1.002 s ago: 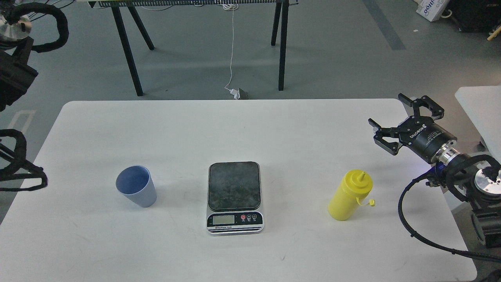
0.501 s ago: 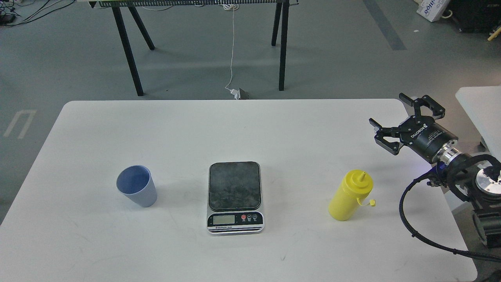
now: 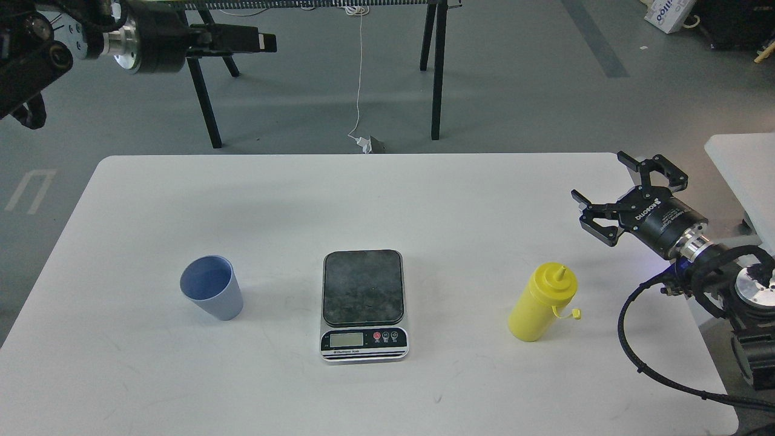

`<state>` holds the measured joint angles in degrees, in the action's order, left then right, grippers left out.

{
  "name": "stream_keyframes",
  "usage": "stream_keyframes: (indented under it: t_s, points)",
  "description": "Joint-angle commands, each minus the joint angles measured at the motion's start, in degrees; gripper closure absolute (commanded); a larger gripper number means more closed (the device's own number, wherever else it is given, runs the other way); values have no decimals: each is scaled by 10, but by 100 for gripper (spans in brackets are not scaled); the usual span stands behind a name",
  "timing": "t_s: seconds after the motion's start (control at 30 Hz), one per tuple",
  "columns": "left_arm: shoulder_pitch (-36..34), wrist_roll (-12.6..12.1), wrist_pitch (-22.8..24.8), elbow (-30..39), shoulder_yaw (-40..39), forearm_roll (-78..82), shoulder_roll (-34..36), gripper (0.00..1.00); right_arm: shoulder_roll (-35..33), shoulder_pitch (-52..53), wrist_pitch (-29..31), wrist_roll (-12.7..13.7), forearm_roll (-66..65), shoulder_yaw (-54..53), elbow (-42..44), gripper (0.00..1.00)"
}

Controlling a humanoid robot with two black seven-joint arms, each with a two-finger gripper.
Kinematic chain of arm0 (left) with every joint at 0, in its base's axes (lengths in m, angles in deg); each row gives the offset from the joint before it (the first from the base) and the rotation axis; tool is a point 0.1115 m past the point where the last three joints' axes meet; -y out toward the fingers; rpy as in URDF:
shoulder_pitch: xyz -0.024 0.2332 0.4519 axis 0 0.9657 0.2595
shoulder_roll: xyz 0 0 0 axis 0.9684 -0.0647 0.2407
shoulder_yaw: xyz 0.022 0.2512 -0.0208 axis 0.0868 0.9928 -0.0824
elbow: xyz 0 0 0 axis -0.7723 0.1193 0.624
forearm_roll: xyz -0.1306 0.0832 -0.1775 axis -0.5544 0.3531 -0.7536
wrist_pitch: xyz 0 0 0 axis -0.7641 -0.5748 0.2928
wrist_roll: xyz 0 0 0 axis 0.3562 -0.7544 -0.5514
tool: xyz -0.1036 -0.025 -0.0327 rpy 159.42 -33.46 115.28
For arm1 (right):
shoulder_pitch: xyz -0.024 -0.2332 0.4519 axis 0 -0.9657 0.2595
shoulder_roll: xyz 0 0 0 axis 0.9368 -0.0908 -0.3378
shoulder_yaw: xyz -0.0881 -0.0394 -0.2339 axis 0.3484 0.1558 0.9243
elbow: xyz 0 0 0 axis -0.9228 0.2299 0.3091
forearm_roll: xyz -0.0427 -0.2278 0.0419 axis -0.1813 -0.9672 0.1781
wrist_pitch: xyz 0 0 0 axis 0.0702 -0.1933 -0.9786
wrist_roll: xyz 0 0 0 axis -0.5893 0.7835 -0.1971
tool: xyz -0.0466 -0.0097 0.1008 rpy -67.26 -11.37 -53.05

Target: Pour seasoning into cup on scale with both arms

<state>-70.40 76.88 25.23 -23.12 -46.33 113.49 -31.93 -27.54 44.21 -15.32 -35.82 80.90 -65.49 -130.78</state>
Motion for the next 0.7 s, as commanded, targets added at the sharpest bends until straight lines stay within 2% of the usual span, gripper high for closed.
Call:
stream_keyframes:
  t_s: [0.0,0.23,0.67]
  points:
    - [18,0,0,20,6,13,2,0,0,-1,0,0,0,0,0,2]
    - [87,0,0,76,8,128,45,0,0,-1,0,0,0,0,0,2]
    - [173,0,0,86,25,234,71,0,0,-5,0,0,0,1,0,1]
